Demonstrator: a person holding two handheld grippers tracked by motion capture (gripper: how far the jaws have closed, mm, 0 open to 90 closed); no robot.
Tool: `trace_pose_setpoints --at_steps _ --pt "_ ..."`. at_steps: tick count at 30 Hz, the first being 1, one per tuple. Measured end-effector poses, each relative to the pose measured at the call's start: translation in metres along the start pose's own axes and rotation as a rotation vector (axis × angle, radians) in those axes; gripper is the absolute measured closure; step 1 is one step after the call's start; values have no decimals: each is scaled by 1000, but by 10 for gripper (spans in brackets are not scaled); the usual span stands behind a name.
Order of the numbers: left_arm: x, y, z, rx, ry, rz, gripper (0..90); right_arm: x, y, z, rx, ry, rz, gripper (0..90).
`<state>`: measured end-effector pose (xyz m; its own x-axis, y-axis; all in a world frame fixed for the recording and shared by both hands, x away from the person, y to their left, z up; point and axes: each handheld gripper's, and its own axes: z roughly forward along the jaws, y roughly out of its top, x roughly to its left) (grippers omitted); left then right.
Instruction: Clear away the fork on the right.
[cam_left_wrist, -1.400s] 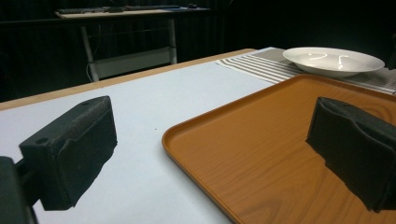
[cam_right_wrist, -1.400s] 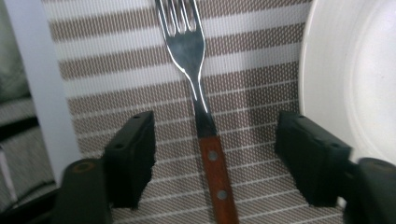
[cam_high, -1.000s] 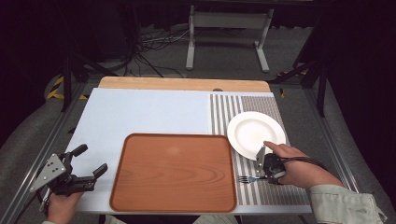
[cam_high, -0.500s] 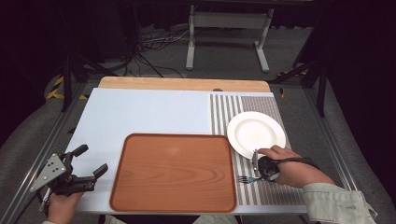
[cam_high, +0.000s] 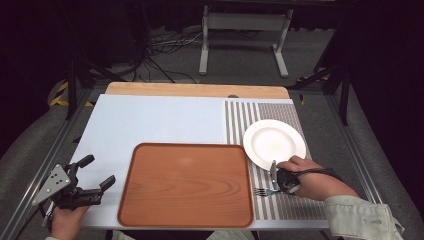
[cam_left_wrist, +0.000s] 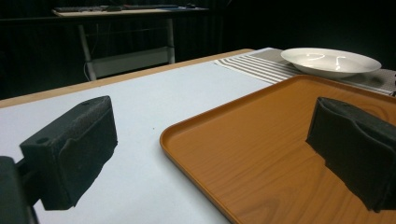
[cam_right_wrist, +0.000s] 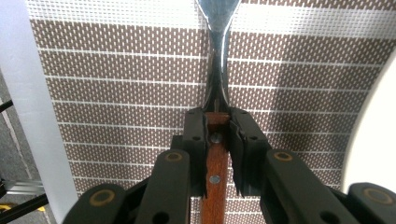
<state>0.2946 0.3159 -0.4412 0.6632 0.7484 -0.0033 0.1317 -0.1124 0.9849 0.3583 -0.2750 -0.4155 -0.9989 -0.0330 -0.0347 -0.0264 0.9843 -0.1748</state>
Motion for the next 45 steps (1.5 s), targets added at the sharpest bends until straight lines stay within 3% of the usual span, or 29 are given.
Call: trace_pose_setpoints --at_steps 6,16,21,29,35,38,43,45 --pt "0 0 0 2 0 2 23 1 -2 -4 -26 4 16 779" --pt "0 0 0 -2 0 -2 23 1 -3 -27 -70 -38 39 779" --pt "0 0 0 -4 0 -6 23 -1 -4 -42 -104 -68 95 779" --pt "0 0 0 -10 4 -9 23 -3 -2 -57 -181 -95 136 779" --pt "0 0 0 -9 5 -8 23 -5 -1 -69 -260 -110 221 779" --pt "0 0 0 -7 5 -7 23 -6 -1 -71 -282 -113 242 779" --pt "0 0 0 -7 5 -7 23 -8 1 -78 -331 -123 329 779" --pt "0 0 0 -6 5 -6 23 -9 2 -79 -356 -120 388 779"
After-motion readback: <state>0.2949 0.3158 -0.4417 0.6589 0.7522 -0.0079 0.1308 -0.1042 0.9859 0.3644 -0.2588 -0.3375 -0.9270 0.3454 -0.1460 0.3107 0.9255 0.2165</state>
